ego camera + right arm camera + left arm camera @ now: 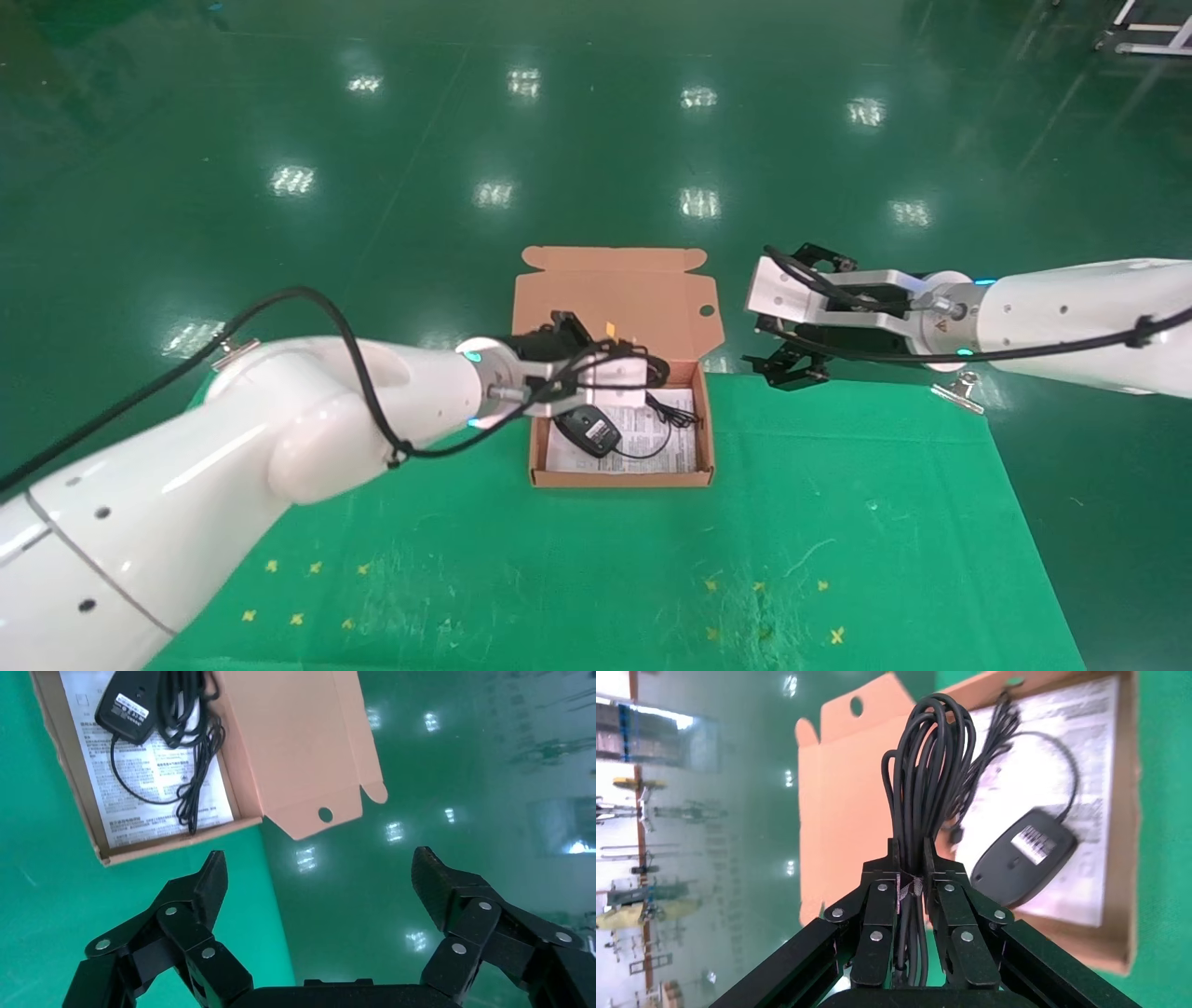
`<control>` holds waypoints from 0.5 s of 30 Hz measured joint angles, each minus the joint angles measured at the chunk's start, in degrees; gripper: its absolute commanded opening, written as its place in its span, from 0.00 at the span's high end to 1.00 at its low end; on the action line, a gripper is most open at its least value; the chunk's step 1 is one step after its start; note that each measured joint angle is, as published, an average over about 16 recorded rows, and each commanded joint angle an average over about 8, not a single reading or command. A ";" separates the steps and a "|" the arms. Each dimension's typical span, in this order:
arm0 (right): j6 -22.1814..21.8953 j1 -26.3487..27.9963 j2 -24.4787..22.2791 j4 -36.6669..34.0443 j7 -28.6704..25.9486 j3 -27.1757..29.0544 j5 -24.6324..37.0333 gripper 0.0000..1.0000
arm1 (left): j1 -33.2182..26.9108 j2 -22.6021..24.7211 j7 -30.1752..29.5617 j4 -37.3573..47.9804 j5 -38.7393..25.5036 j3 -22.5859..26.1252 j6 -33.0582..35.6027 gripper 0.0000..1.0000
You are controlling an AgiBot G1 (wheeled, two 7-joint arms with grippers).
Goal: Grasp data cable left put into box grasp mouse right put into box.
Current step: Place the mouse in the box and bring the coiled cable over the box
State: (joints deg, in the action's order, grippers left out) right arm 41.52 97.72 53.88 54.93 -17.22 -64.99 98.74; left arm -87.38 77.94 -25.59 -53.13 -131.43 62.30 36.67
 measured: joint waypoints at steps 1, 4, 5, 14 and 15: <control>0.01 -0.03 -0.61 1.03 -1.05 -0.12 0.61 0.00 | 0.13 0.13 -0.17 0.04 0.35 0.75 -0.52 1.00; 0.08 -0.09 -2.20 3.85 -4.09 -0.44 2.46 0.00 | 0.33 0.35 -0.81 0.08 1.46 3.21 -1.92 1.00; 0.12 -0.10 -2.64 4.66 -4.98 -0.54 3.02 0.00 | 0.34 0.39 -1.04 0.08 1.81 3.99 -2.32 1.00; 0.54 -0.12 -4.93 9.37 -10.47 -1.17 6.85 0.00 | -0.06 0.57 -2.48 0.31 4.46 9.45 -4.92 0.14; 0.58 -0.12 -5.01 9.58 -10.75 -1.21 7.08 0.00 | -0.13 0.57 -2.53 0.34 4.65 9.76 -5.07 0.02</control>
State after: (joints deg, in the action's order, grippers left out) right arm 42.09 97.60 48.87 64.51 -27.97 -66.20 105.82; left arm -87.51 78.52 -28.12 -52.79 -126.78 72.06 31.60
